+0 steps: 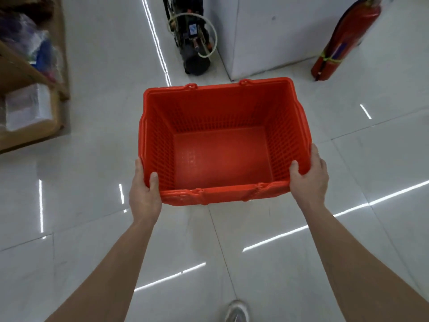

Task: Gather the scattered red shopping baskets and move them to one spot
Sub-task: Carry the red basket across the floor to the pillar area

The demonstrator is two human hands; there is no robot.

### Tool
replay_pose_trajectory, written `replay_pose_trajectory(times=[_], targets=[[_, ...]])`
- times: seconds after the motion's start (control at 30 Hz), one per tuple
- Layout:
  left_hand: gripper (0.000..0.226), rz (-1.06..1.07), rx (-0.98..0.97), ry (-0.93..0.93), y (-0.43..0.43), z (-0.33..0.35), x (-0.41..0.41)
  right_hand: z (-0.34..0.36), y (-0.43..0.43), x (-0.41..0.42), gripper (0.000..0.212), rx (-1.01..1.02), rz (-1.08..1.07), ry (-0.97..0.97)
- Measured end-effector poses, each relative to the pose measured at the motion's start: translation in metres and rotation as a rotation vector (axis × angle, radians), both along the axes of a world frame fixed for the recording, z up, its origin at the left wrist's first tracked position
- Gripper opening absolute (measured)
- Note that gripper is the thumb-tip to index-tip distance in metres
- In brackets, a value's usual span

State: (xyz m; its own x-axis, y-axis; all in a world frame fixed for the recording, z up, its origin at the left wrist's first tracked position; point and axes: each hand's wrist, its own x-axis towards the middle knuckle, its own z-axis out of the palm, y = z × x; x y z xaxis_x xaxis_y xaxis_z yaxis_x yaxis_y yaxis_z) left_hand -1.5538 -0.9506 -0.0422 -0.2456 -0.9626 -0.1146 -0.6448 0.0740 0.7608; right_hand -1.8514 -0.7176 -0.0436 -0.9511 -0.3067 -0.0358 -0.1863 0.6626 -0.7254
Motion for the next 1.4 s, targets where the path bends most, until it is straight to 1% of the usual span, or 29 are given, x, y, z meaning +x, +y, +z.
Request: replay_pose_trajectory(times=[0.13, 0.33, 0.5, 0.73, 0.87, 1.03, 1.27, 1.4], targets=[[0.056, -0.029, -0.013, -0.013, -0.029, 0.004, -0.059, -0.003, -0.017, -0.051, 0.065, -0.022, -0.013, 0.017], [0.054, -0.028, -0.038, -0.029, -0.053, 0.005, -0.137, -0.001, -0.043, -0.126, 0.064, -0.008, -0.029, -0.012], [0.054, -0.042, -0.039, -0.006, -0.073, 0.004, -0.204, 0.001, -0.066, -0.194, 0.065, 0.012, -0.035, 0.001], [0.055, -0.061, 0.023, -0.006, -0.113, 0.017, -0.301, 0.007, -0.101, -0.289, 0.065, 0.039, -0.041, -0.009], [0.056, -0.056, 0.033, 0.007, -0.115, 0.015, -0.357, 0.010, -0.105, -0.344, 0.065, 0.053, -0.018, -0.032], [0.053, 0.024, 0.016, -0.013, -0.114, 0.014, -0.420, 0.016, -0.121, -0.425, 0.067, 0.034, 0.039, -0.001], [0.054, 0.094, -0.012, 0.029, -0.080, 0.008, -0.518, 0.011, -0.124, -0.546, 0.068, 0.099, 0.200, 0.001], [0.053, 0.105, -0.020, 0.028, -0.093, 0.005, -0.567, 0.009, -0.139, -0.597, 0.064, 0.061, 0.219, 0.007]])
